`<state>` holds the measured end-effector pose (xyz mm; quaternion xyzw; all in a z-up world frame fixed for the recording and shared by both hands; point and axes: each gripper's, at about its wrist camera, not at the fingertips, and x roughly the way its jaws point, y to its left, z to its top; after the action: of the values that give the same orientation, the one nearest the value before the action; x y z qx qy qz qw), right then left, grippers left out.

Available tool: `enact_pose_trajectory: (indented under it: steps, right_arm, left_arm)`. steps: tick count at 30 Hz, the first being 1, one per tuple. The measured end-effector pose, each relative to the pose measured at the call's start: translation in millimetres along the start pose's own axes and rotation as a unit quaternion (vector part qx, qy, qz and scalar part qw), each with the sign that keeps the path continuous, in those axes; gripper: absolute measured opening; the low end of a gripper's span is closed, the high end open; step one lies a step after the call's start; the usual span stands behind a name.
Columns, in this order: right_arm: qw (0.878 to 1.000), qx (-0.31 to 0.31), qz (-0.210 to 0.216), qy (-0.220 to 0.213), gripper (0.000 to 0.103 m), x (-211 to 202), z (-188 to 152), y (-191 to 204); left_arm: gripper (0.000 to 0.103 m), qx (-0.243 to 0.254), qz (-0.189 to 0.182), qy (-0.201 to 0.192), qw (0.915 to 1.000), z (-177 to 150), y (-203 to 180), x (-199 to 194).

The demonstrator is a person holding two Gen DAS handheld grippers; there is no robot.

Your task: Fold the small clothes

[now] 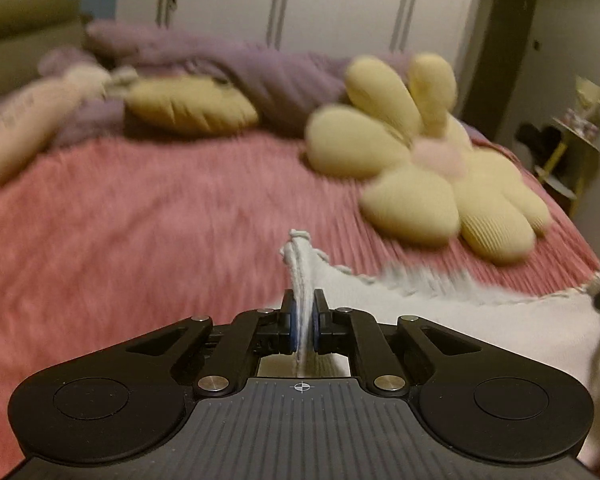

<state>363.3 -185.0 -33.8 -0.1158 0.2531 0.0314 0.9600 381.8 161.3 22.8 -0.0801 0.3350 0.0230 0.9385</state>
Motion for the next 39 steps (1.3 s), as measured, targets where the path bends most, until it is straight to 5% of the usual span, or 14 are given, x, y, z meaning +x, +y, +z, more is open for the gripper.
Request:
enact_pose_trajectory:
  steps: [5, 11, 13, 14, 16, 24, 35, 39]
  right_arm:
    - [0.999, 0.008, -0.045, 0.013, 0.007, 52, 28, 4]
    - [0.997, -0.004, -0.066, 0.038, 0.007, 93, 6, 16]
    - [0.996, -0.008, -0.072, 0.047, 0.013, 94, -3, 17]
    - [0.995, -0.005, -0.083, 0.048, 0.031, 92, -5, 15]
    - [0.996, 0.025, -0.076, 0.028, 0.047, 75, -10, 6]
    - [0.997, 0.075, 0.004, 0.03, 0.049, -5, -54, 12]
    - [0.987, 0.12, 0.076, 0.08, 0.073, -64, -87, 27]
    - [0.988, 0.109, 0.084, 0.071, 0.078, -78, -88, 33]
  left_arm:
    - [0.01, 0.003, 0.055, -0.024, 0.9982, 18, -20, 44]
    - [0.019, 0.012, 0.086, 0.043, 0.9953, -21, -22, 93]
    - [0.05, 0.013, 0.102, 0.048, 0.9936, -29, -14, 89]
    - [0.057, 0.004, 0.103, 0.04, 0.9939, -32, -7, 81]
    - [0.061, -0.008, 0.099, 0.028, 0.9947, -38, 4, 65]
    - [0.071, 0.01, 0.084, 0.044, 0.9955, -60, 4, 19]
    - [0.093, 0.012, 0.079, 0.052, 0.9954, -77, 6, -15]
    - [0.095, -0.028, 0.036, 0.076, 0.9961, -88, 21, -16]
